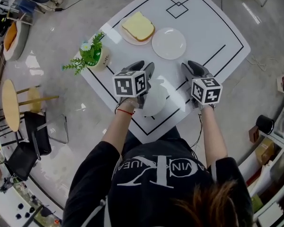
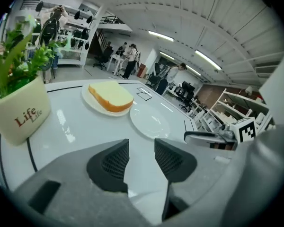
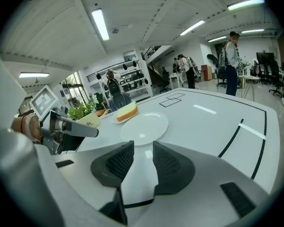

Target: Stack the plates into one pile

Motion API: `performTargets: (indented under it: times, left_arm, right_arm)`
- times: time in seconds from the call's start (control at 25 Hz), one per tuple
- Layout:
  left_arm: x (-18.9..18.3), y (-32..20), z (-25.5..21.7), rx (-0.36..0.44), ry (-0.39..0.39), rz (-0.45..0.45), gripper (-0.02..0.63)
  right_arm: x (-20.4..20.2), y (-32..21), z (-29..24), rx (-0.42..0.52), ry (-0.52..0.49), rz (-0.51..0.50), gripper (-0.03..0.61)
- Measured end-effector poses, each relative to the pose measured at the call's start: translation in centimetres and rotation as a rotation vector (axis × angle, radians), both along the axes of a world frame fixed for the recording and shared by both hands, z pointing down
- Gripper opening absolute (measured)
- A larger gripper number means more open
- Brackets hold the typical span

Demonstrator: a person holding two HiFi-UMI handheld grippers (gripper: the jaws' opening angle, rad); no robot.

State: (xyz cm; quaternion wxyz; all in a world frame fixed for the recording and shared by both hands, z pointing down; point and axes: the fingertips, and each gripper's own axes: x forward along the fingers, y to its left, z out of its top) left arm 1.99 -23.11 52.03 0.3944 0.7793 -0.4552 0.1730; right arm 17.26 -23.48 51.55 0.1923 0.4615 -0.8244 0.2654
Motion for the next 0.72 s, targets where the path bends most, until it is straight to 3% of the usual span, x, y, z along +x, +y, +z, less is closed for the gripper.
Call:
performTargets:
  times: [0.4,0.72]
  left_arm:
    - [2.1,-5.8,1.3,-0.007,0.040,0.029,0.184]
    - [3.1,-7.5,2.5,-0.035,0.044,0.033,0.209]
  right_arm:
    - [0.2,-6.5,0.7,-0.012,0.052,0.043,0.130]
    - [0.6,-9.0,2.0,-0.041,0.121,0.057,0.147]
